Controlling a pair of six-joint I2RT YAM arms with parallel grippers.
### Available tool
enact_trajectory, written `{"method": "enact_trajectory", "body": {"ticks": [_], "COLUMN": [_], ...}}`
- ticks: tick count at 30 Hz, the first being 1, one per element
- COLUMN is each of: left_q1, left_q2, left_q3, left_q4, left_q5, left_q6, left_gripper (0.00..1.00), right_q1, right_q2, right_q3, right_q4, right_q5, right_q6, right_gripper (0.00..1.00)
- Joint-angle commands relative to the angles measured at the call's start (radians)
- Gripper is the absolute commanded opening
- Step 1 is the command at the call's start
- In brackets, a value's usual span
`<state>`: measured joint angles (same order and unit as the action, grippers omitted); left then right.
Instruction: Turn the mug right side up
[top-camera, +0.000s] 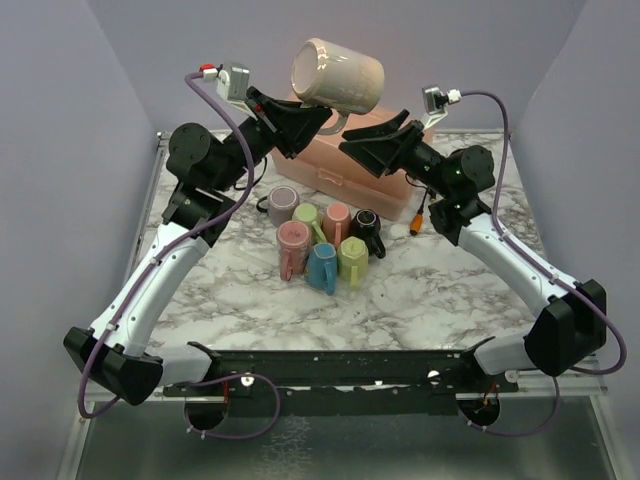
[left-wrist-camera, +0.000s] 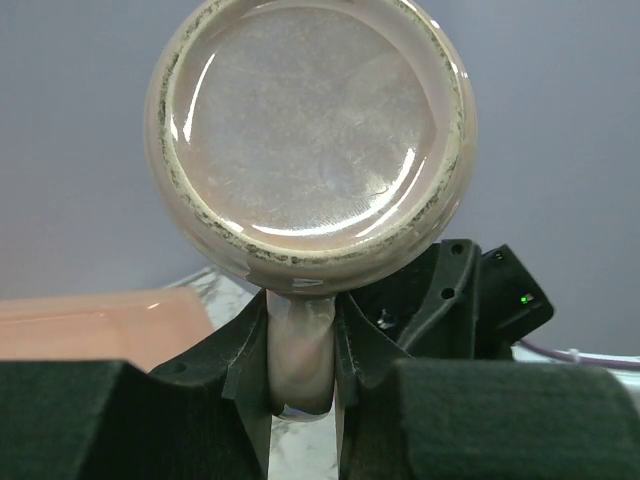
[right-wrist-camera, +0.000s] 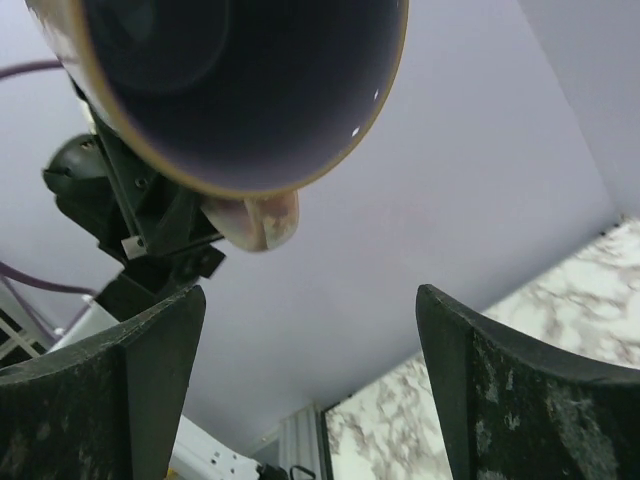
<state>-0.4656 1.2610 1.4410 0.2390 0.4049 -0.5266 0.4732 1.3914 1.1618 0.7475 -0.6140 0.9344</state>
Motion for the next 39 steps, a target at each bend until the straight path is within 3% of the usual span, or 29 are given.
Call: {"method": "enact_trajectory", "body": {"ticks": [1,8,29,32,37,39], "left_q1": [-0.024,-0.042,-0.066,-0.067,-0.067,-0.067], "left_q2": [-0.02,-0.017,-0.006,-0.007,-0.022,-0.029], "left_q3": [0.042,0.026,-0.005,-0.007,-0.022,-0.029], "left_q4": [0.273,0.342,0.387,0.387,0.387,0.387], "left_q5": [0.03,0.038,0.044,0.049,0.041,0.033], "left_q6": [-0.142,-0.191,-0.22,-0.219,-0.211,-0.211], "left_gripper": [0.0,0.0,0.0,0.0,0.0,0.0], "right_q1": [0.026,0.037,0.091,0.092,0.092,0.092], "right_q2": [0.02,0.062,0.207,0.229,0.227,0.214], "right_q3": [0.073,0.136,0.342,0.358,0.385,0.387], "right_q4": [0.173,0.266,0.296,0.334,0.333,0.32], "right_q5": [0.047,0.052,0.034,0.048,0.06,0.069], "right_q6": [0.089,0.207,0.305,0.342,0.318,0.286], "right_gripper": [0.9,0.81,0.46,0.36,0.02,0.01]}}
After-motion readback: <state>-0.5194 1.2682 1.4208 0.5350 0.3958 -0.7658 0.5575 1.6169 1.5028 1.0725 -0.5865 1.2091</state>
